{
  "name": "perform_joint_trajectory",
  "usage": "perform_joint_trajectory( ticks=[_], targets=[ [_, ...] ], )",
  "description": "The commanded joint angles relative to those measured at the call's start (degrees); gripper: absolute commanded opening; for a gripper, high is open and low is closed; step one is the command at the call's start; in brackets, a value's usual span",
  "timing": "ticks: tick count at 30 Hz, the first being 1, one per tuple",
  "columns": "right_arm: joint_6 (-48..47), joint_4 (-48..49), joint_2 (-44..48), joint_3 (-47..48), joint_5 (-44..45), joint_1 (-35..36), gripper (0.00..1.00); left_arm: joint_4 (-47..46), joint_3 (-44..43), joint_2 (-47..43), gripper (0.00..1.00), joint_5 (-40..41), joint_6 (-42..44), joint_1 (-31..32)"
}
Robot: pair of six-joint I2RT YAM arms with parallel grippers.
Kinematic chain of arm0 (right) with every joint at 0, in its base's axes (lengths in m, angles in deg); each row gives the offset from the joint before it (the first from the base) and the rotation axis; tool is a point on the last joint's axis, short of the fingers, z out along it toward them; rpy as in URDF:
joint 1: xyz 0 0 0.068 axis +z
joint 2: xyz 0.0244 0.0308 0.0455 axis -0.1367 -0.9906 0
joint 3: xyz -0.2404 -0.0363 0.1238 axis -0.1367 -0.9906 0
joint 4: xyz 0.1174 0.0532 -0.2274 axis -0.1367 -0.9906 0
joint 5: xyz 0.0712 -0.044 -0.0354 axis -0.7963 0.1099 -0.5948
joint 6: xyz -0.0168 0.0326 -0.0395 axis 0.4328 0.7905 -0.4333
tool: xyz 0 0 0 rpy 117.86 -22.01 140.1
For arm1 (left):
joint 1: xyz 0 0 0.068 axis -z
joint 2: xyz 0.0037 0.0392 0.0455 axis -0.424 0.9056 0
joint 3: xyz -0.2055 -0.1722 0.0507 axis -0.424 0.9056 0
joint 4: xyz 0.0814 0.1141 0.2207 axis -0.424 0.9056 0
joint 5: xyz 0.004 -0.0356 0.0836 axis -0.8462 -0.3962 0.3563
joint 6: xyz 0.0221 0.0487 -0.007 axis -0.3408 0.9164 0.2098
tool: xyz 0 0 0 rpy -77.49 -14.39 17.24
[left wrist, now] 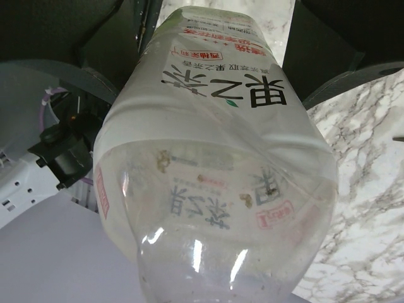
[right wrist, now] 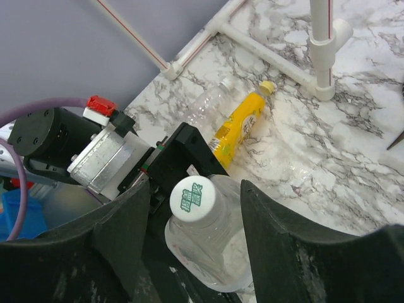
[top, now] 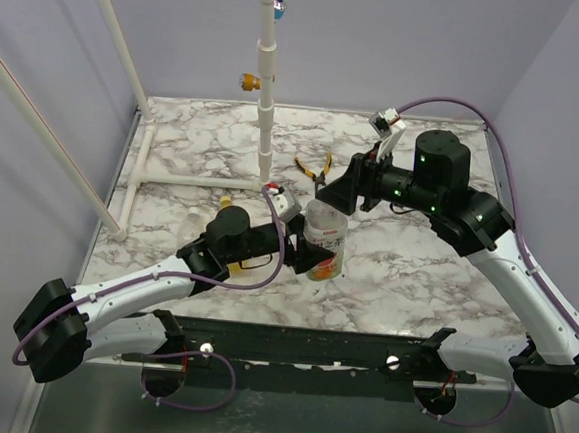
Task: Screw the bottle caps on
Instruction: Screw the bottle cap onto the plastic bottle.
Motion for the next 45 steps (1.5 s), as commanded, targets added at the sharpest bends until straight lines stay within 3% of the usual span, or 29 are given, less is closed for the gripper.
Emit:
perform_joint_trajectory(
  ticks=[1, 16, 18, 23, 45],
  targets=[
    [-1.59, 3.50, 1.43, -1.40, -2.23, 0.44, 0.62, 0.47, -1.81, -0.38, 0.00, -5.87, -2.29, -0.66],
    [-2.63, 2.59, 0.27, -1.64, -1.91, 0.44, 0.51, 0.47, -2.94, 0.77, 0.00, -9.14, -3.98, -2.48],
    [-2.63, 2.43, 0.20, -1.64, -1.17, 0.44, 0.52, 0.47, -3.06, 0.89, 0.00, -9.44, -4.06, -2.55],
    [-1.50, 3.80, 0.31, -1.97, -0.55, 0.44, 0.67, 0.56, -3.06, 1.09, 0.00, -9.99, -4.16, -2.62],
    [0.60, 5.99, 1.09, -3.30, -2.55, 0.44, 0.61, 0.73, -4.39, 3.58, 0.00, -11.95, -5.45, -4.25]
  ],
)
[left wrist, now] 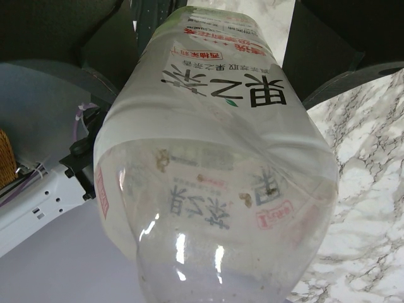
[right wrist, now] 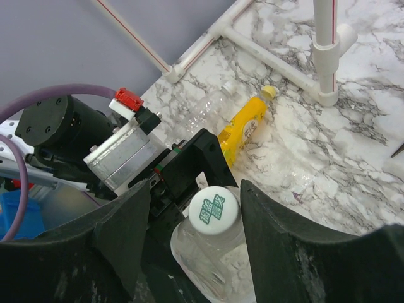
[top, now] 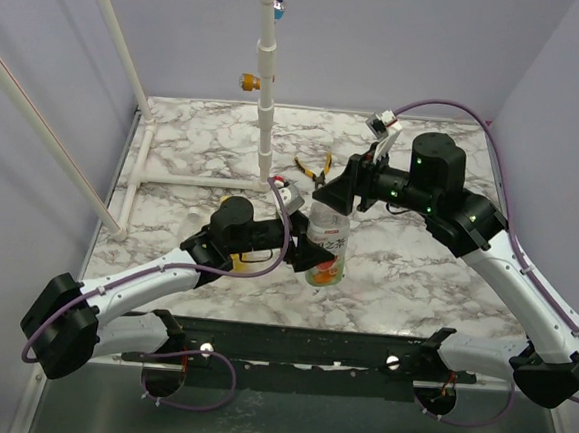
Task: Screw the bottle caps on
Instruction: Screw the bottle cap onto the plastic bottle.
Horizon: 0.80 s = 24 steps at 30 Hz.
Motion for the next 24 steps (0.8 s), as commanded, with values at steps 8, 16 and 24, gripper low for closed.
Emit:
perform_joint_trajectory(
  ticks=[8, 16, 24],
  targets=[
    [0.85, 1.49, 1.05, -0.34, -1.56, 0.42, 0.61, -0.86, -2.25, 0.51, 0.00, -3.30, -1.27, -2.01],
    [0.97, 1.40, 1.39, -0.44, -0.96, 0.44, 0.61, -0.81, -1.99, 0.59, 0.00, -3.65, -1.45, -2.45],
    [0.67, 0.67, 1.78, -0.01, 0.83, 0.44, 0.61, -0.59, -2.27, 0.86, 0.00, -4.16, -1.29, -2.64]
  ],
)
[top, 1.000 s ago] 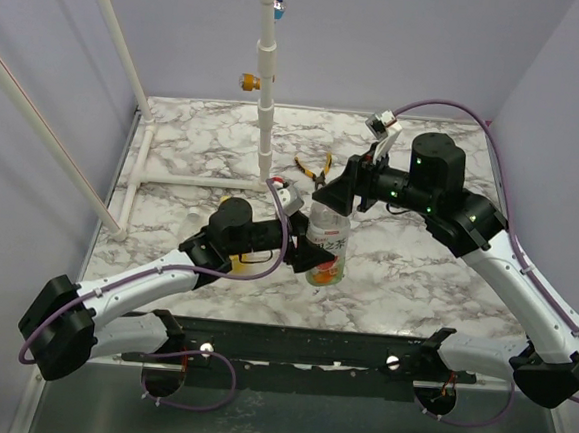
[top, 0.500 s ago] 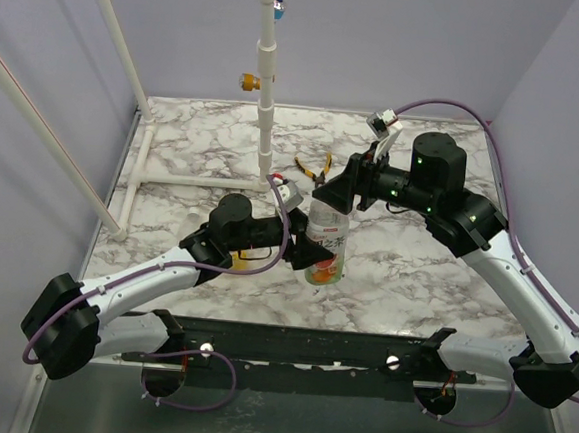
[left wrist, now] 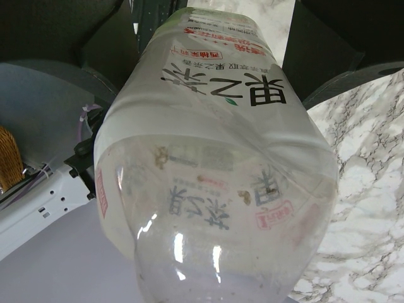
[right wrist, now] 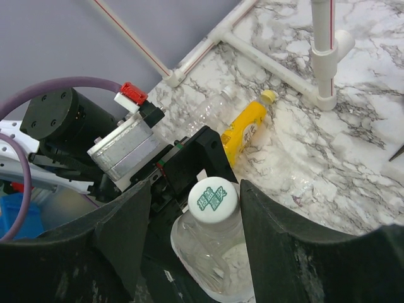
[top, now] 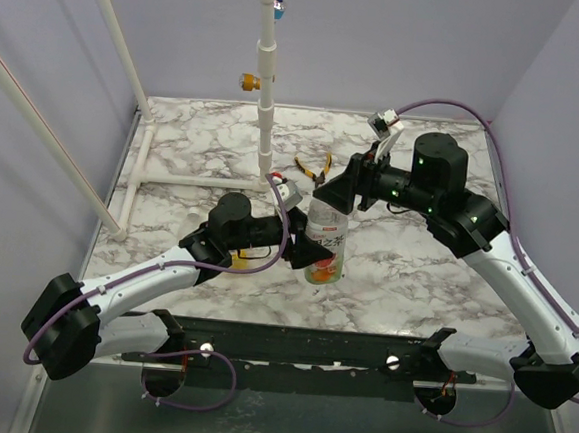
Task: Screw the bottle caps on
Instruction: Screw the bottle cap onto the plastic bottle.
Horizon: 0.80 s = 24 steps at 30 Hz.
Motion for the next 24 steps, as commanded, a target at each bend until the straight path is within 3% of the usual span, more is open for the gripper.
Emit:
perform_joint_trajectory(
  ticks=[1, 19, 21, 24],
  targets=[
    [0.34, -0.17, 1.65, 0.00, 0.81, 0.44, 0.61, -0.51, -1.66, 0.48, 0.00, -1.65, -0.57, -0.46],
    [0.60, -1.69, 1.95, 0.17, 3.25, 0.44, 0.61, 0.44, -2.03, 0.06, 0.00, -1.88, 0.10, -0.52],
    [0.95, -2.80, 1.77, 0.22, 6.38, 0.42, 0.61, 1.57, -2.06, -0.10, 0.00, -1.17, 0.70, -0.63],
    [3.84, -7.78, 0.63, 1.58, 18.85, 0.44, 0.61, 1.97, -1.12, -0.20, 0.00, -0.70, 0.38, -1.21]
  ],
)
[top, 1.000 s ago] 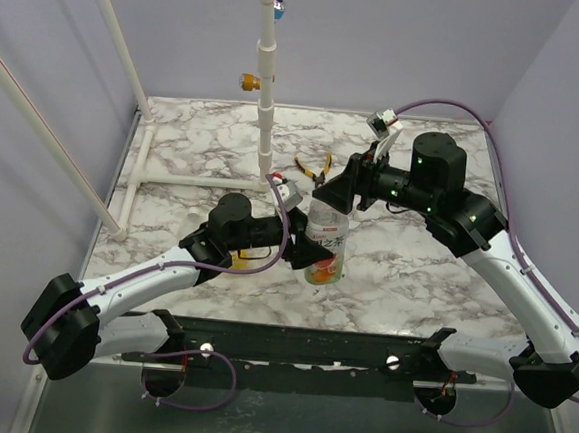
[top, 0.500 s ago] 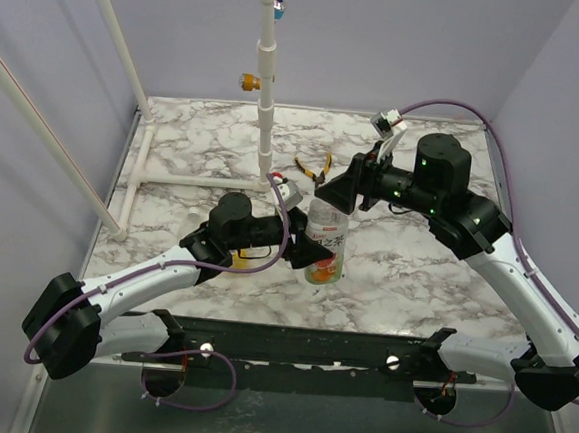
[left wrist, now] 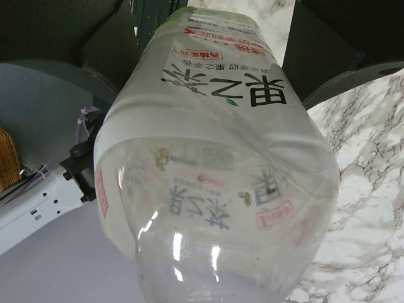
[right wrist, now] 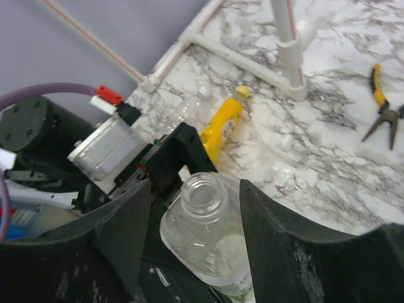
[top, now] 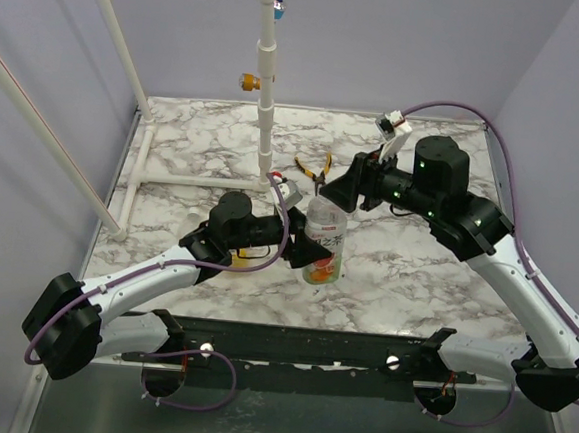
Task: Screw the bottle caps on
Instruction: Screw the bottle cap onto the plastic bottle.
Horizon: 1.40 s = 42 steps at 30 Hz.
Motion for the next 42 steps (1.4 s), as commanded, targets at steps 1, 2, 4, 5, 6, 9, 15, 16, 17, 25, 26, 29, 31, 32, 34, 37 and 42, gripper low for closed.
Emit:
perform_joint_trajectory(
  ticks=[1, 2, 4, 5, 6, 9, 15, 16, 17, 25, 26, 29, 31, 32, 34, 37, 42],
  targets=[
    [4.60, -7.80, -0.81, 2.11, 18.90, 0.44, 0.61, 1.20, -0.58, -0.69, 0.00, 0.67, 0.18, -1.04],
    [6.30, -9.92, -1.37, 2.60, 23.70, 0.40, 0.61, 1.99, -0.36, -0.90, 0.00, 2.51, 0.29, -1.22],
    [10.07, -14.20, -2.95, 4.03, 30.48, 0.23, 0.62, 5.36, -0.37, -1.53, 0.00, 9.10, 0.92, -1.82],
    [11.31, -15.86, -3.83, 4.68, 32.03, -0.54, 0.62, 6.82, -0.60, -1.77, 0.00, 11.88, 1.25, -2.34],
    [12.69, -17.16, -4.84, 4.74, 32.03, -1.72, 0.62, 8.27, -0.81, -2.00, 0.00, 15.23, 1.38, -2.72],
    [14.15, -14.92, -5.72, 0.82, 23.73, -9.25, 0.62, 12.41, -2.69, -1.61, 0.00, 21.57, 2.01, -3.02],
    [13.99, -8.04, -9.86, -5.27, 17.48, -13.09, 0.61, 20.10, -6.61, 0.14, 0.00, 32.82, -1.47, -3.15],
    [14.11, -6.72, -11.51, -5.70, 15.78, -13.09, 0.61, 22.01, -7.54, -0.27, 0.00, 36.80, -2.21, -3.22],
    [14.07, -5.41, -13.06, -6.13, 14.39, -13.10, 0.60, 23.50, -8.09, -0.83, 0.00, 39.18, -2.44, -3.39],
    [9.00, 6.75, -29.53, -3.96, 19.63, -5.37, 0.54, 33.50, -14.36, -4.59, 0.00, 52.56, -1.41, -4.46],
    [8.15, 7.08, -31.94, -2.77, 21.54, -4.40, 0.54, 33.99, -14.56, -4.93, 0.00, 52.85, -0.61, -4.56],
    [6.67, 9.11, -39.28, 0.14, 22.64, -3.37, 0.50, 34.79, -14.86, -7.05, 0.00, 52.24, 1.30, -5.15],
    [4.90, 12.00, -42.46, 0.70, 23.11, -2.88, 0.50, 35.77, -15.28, -8.20, 0.00, 51.04, 2.50, -5.48],
    [4.27, 12.73, -43.87, 1.46, 23.49, -2.59, 0.50, 36.11, -15.42, -8.70, 0.00, 50.24, 3.13, -5.55],
    [3.27, 13.51, -47.15, 3.38, 24.42, -1.84, 0.49, 36.32, -15.24, -9.95, 0.00, 49.02, 4.25, -5.61],
    [2.48, 13.91, -51.12, 6.60, 25.90, -1.15, 0.49, 37.47, -15.11, -11.17, 0.00, 47.64, 5.15, -5.71],
    [1.26, 15.56, -56.28, 10.65, 26.61, -0.15, 0.50, 38.20, -14.58, -13.01, 0.00, 46.85, 5.85, -5.80]
  ],
)
